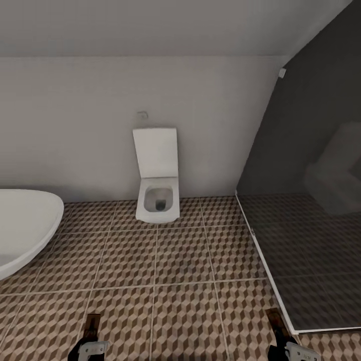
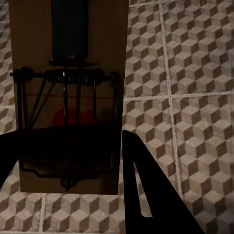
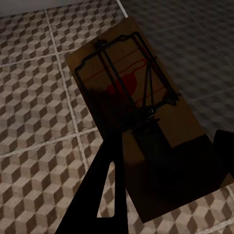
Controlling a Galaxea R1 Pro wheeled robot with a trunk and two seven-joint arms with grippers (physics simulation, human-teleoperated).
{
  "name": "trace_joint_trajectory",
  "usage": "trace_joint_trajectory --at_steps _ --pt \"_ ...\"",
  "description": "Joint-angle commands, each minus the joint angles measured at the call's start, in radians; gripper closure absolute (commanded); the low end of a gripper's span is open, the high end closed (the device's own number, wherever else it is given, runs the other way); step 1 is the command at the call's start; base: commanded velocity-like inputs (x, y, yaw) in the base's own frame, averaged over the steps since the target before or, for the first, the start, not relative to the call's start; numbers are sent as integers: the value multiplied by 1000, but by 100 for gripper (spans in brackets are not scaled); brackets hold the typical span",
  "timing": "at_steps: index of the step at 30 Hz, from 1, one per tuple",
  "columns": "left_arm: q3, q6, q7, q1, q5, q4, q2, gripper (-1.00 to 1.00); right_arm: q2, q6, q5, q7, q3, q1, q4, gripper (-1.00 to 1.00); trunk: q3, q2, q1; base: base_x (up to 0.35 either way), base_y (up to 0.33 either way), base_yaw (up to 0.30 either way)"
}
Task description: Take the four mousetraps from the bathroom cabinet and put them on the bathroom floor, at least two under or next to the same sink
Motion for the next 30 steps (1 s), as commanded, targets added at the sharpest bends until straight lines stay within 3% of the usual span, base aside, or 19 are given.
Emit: trace_joint_trajectory --at_steps 1,6,8,10,11,13,16,17,19,22,25,30 --pt "-8 -4 12 -1 -4 3 -1 100 -1 -3 -3 -10 9 -1 -1 100 -2 -2 1 4 2 0" --pt "-6 -5 12 -1 -3 2 1 100 -1 -1 16 -8 22 -1 -1 100 -2 -2 1 0 0 0" --pt "-4 4 13 -2 -2 1 0 100 -3 9 58 -8 36 -1 -12 100 -2 -2 1 0 0 0" --pt "0 82 13 -1 -1 -3 -1 100 -1 54 137 -10 41 -2 -32 100 -2 -2 1 0 0 0" --pt "1 168 13 -1 -1 -16 -1 100 -1 105 184 -12 43 -4 -53 100 -2 -2 1 0 0 0" --pt "3 419 12 -3 1 -117 5 100 1 258 255 -14 43 -18 -143 100 -2 -2 1 0 0 0" --pt "7 819 24 -9 2 -446 20 100 2 520 297 -46 43 -76 -340 100 -2 -2 1 0 0 0" --pt "11 911 43 -11 2 -554 21 100 2 581 302 -71 42 -106 -391 100 -2 -2 1 0 0 0" --pt "23 1008 108 -14 2 -714 22 100 1 646 307 -133 40 -162 -458 100 -2 -2 1 0 0 0" --pt "28 1012 170 -16 -1 -815 29 100 -1 635 311 -177 38 -195 -508 100 -2 -2 1 0 0 0" --pt "27 869 186 -16 -2 -828 52 100 -2 522 313 -192 40 -203 -518 100 -2 -2 1 0 0 0" --pt "24 765 192 -15 -1 -828 66 100 1 445 312 -198 42 -206 -479 100 -2 -2 1 0 0 0"
